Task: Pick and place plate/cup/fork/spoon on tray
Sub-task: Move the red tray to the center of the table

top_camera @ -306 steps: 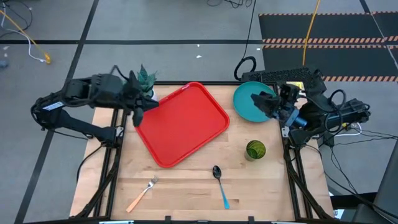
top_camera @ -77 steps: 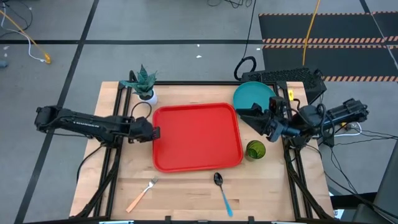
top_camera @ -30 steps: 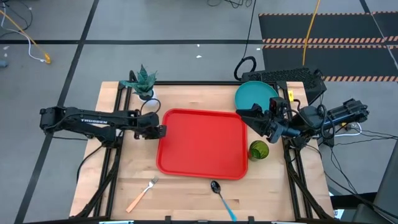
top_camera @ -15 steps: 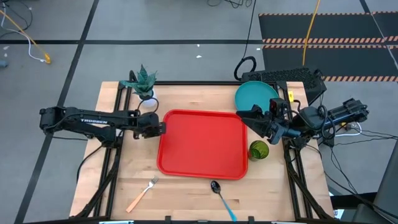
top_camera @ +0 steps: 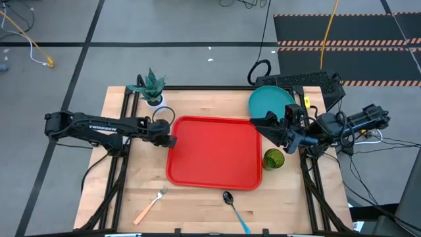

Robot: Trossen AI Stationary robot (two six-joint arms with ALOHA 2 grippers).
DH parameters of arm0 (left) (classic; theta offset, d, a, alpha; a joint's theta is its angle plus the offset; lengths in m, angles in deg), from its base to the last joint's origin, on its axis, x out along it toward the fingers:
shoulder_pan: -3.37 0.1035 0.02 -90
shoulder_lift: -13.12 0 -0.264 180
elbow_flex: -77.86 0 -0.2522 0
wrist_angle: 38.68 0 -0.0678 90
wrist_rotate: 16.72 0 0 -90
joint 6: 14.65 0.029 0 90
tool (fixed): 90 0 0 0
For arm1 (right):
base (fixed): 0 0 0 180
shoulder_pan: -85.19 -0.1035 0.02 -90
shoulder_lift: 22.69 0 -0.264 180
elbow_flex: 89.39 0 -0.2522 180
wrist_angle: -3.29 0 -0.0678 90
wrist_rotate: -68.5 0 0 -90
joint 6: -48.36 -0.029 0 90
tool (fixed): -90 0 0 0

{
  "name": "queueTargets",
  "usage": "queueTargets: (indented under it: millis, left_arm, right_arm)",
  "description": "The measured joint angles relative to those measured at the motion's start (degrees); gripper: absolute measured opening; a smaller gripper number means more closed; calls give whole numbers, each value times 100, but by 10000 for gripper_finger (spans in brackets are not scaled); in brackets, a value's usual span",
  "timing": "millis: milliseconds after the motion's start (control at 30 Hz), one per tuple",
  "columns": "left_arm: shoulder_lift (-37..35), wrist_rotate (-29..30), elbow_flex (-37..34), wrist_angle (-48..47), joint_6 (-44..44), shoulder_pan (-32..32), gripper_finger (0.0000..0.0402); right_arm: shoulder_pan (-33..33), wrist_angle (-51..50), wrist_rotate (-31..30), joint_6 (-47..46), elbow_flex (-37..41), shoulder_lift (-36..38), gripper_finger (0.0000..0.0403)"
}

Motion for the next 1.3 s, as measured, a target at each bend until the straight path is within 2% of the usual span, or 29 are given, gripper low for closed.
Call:
queueTargets:
  millis: [367, 733, 900, 1300]
  left_arm:
    - [399, 3, 10, 562, -74, 0, 86]
    - [55, 4, -7, 1020, 237, 0, 86]
    - [9, 89, -7, 867, 566, 0, 86]
    - [629, 162, -4, 1094, 699, 26, 86]
  right_arm:
    - [0, 3, 0, -153, 0, 2, 239]
    - [0, 1, 0, -156, 0, 2, 239]
    - [0, -36, -2, -155, 0, 2, 239]
    - [0, -46, -7, -298, 0, 4, 239]
